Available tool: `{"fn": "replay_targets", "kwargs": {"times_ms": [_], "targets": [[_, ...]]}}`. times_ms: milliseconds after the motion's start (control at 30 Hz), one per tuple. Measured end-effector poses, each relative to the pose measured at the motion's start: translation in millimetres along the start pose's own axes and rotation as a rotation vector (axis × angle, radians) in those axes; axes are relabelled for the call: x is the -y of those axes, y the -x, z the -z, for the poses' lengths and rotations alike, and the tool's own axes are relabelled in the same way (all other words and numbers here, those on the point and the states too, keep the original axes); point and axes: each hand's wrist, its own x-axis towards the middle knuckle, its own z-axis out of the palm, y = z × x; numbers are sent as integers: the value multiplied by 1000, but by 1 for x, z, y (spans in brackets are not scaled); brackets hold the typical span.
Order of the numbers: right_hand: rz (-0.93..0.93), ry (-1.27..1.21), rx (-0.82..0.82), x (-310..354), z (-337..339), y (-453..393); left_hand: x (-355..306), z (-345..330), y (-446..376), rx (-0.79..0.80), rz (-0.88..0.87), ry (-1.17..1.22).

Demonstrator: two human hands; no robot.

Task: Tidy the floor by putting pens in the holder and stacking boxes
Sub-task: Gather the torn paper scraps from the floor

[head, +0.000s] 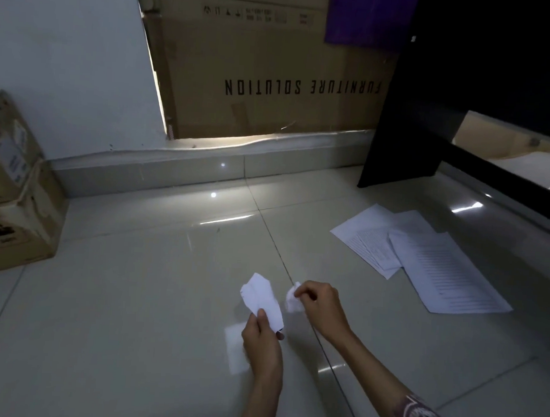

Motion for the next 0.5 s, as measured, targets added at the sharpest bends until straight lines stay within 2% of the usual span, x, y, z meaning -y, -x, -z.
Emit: {"fn": "replay_targets", "kwargs": {"times_ms": [133,267,500], "targets": [[-33,-156,-69,11,29,13,-15,-17,13,132,-49,46],[-28,-239,-153,27,65,31,-31,-35,32,336,-153,74],[-74,-281,-461,41,141,82,-52,-66,89,701,-307,-19]]}}
